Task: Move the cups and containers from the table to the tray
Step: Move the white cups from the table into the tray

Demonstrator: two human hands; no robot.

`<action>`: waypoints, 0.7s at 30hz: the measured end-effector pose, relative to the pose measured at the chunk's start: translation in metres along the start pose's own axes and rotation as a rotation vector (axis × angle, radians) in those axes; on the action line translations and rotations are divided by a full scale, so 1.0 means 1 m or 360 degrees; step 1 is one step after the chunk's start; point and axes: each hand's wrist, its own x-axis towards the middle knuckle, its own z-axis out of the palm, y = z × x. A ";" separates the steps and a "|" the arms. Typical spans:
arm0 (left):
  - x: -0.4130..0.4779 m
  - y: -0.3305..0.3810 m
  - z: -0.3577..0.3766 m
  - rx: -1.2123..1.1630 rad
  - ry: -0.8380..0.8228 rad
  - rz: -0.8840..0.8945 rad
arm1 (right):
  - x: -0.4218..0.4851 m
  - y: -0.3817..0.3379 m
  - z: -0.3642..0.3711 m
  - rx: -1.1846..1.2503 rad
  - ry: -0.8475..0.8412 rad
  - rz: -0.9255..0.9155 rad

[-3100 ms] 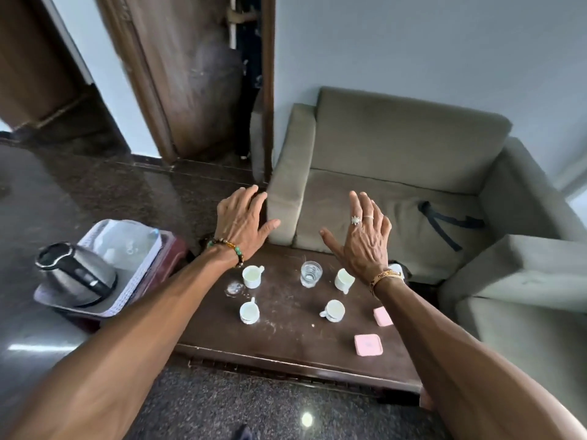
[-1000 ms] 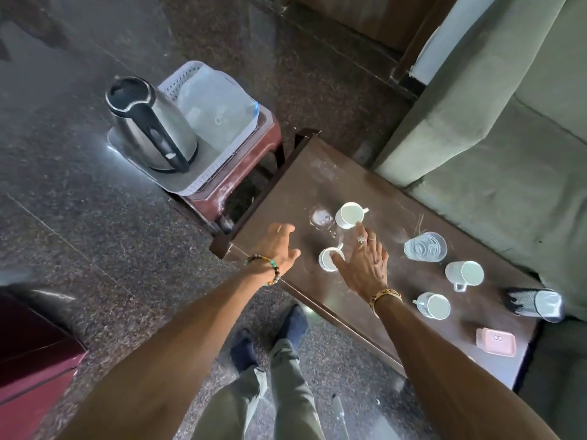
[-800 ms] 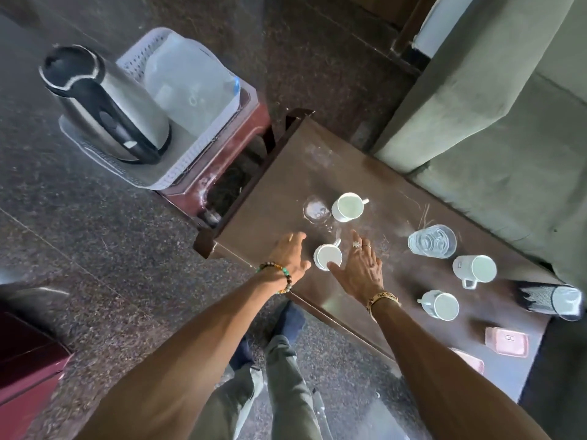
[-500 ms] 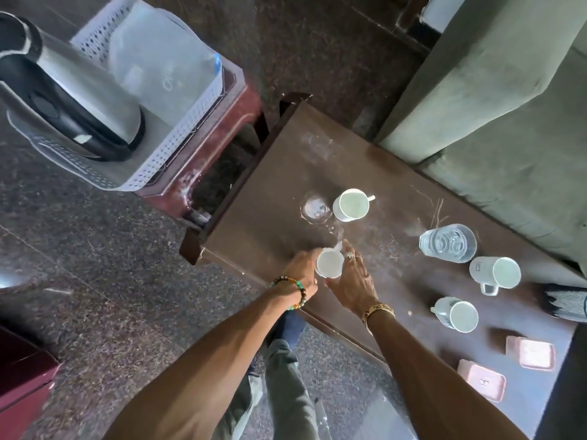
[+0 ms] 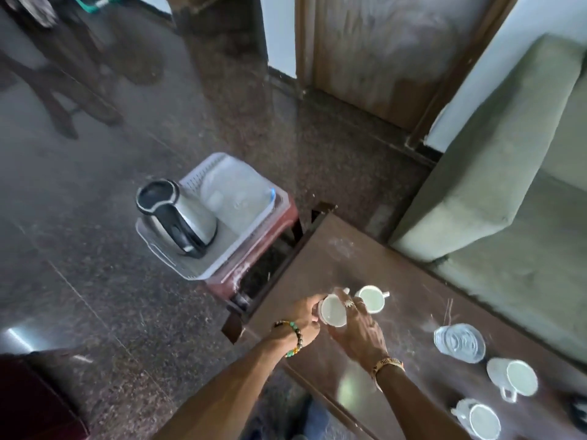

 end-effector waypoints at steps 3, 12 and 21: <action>-0.016 0.038 -0.055 0.0063 0.0177 0.0084 | 0.017 -0.050 -0.047 -0.0121 0.0002 -0.0127; -0.028 0.084 -0.208 0.0377 0.0339 0.0247 | 0.071 -0.183 -0.101 -0.0297 0.0118 -0.0357; 0.042 0.065 -0.354 0.0715 -0.0014 0.0088 | 0.171 -0.285 -0.059 -0.0281 0.0227 -0.0346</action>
